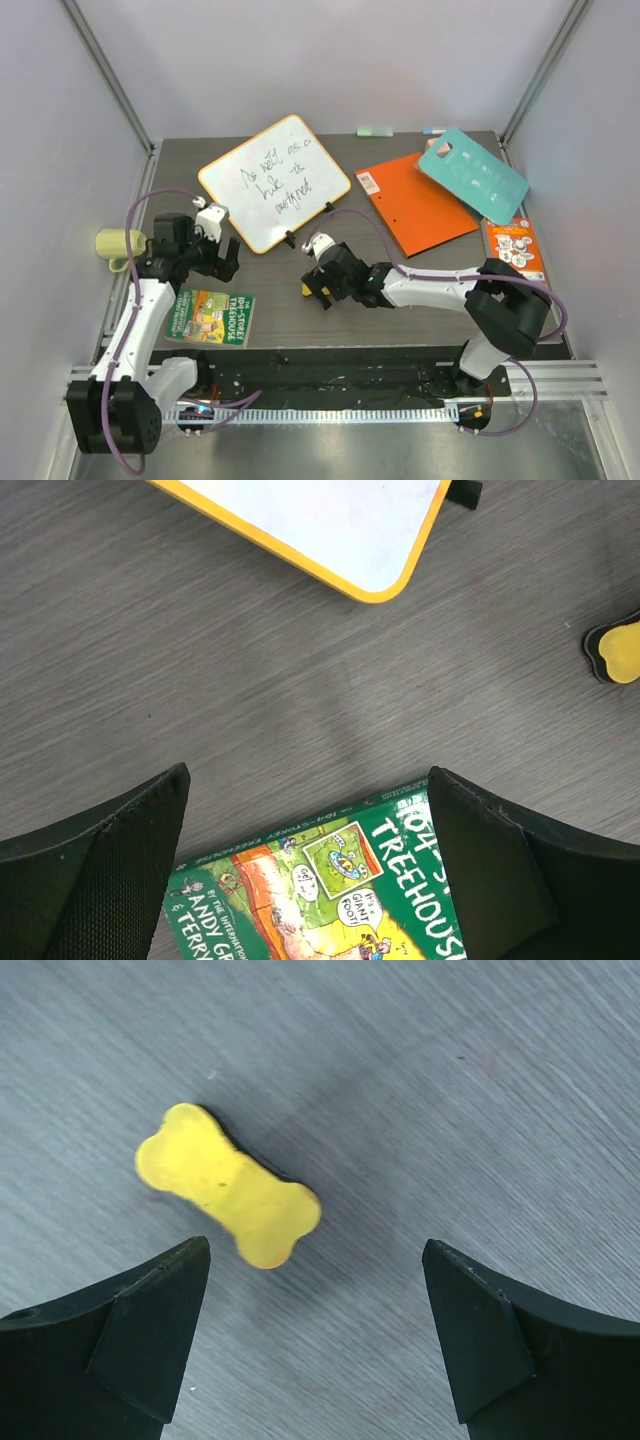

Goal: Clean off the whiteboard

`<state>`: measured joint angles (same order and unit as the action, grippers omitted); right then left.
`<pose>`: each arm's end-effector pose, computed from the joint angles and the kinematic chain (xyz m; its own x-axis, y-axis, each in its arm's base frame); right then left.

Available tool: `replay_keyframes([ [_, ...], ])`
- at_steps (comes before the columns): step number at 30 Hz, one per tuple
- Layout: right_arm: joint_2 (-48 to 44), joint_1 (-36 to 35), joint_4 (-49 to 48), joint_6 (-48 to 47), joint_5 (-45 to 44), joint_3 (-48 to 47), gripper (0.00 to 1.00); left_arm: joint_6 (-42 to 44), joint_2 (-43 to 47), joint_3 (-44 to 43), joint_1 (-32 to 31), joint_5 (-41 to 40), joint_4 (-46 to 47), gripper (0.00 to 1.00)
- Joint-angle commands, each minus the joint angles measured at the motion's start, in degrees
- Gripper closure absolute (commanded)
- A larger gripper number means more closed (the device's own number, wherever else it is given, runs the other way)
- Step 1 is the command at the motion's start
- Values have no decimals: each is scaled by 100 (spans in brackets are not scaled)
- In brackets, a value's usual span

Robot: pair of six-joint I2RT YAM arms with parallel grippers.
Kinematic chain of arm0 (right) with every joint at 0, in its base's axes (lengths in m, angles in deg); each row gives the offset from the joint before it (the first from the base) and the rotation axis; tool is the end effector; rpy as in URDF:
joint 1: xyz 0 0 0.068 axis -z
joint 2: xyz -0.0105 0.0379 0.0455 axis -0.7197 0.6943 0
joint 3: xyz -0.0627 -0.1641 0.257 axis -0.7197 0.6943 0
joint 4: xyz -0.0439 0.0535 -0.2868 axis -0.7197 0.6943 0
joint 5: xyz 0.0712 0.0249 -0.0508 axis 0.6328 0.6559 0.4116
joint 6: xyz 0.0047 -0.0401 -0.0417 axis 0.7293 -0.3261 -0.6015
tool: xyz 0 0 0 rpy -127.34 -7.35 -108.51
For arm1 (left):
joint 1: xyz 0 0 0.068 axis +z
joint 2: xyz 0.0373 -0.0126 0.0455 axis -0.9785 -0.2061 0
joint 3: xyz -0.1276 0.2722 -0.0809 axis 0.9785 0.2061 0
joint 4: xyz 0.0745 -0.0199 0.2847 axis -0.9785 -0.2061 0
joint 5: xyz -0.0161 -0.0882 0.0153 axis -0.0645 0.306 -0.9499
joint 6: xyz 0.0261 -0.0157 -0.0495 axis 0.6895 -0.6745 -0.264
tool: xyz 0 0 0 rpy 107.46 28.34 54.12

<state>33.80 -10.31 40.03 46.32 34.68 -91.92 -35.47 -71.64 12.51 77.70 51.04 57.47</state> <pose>0.2044 0.2886 0.1878 -0.4830 -0.5397 -0.6895 -0.6696 0.7351 -0.1063 0.2181 -0.0149 0.2800 -0.6211 0.2503 -0.7427 0.4085 0.9121 -0.0342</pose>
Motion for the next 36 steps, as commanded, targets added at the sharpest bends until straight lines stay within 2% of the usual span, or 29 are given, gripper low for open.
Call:
replay_keyframes([
  [1,21,-184,-121,-275,180,-240,7,16,-121,53,14,86,-29,0],
  [7,161,-255,-306,-354,356,-249,6,33,-139,123,23,51,50,0],
  [12,722,-255,-402,-389,163,-521,5,7,-147,150,14,51,85,0],
  [15,1022,-246,-499,-389,-48,-723,5,7,-156,141,14,33,85,0],
  [19,1383,-246,-499,-293,-880,-1022,5,16,-156,115,23,15,6,0],
  [22,1523,-255,-499,-266,-988,-1163,5,25,-147,132,23,7,6,0],
  [26,1401,-246,-499,-143,-875,-1093,7,42,-147,167,23,-28,50,0],
  [30,1050,-255,-499,32,-699,-821,15,51,-174,202,14,-46,85,0],
  [36,566,-255,-877,173,-312,-302,22,16,-156,361,23,-81,340,0],
])
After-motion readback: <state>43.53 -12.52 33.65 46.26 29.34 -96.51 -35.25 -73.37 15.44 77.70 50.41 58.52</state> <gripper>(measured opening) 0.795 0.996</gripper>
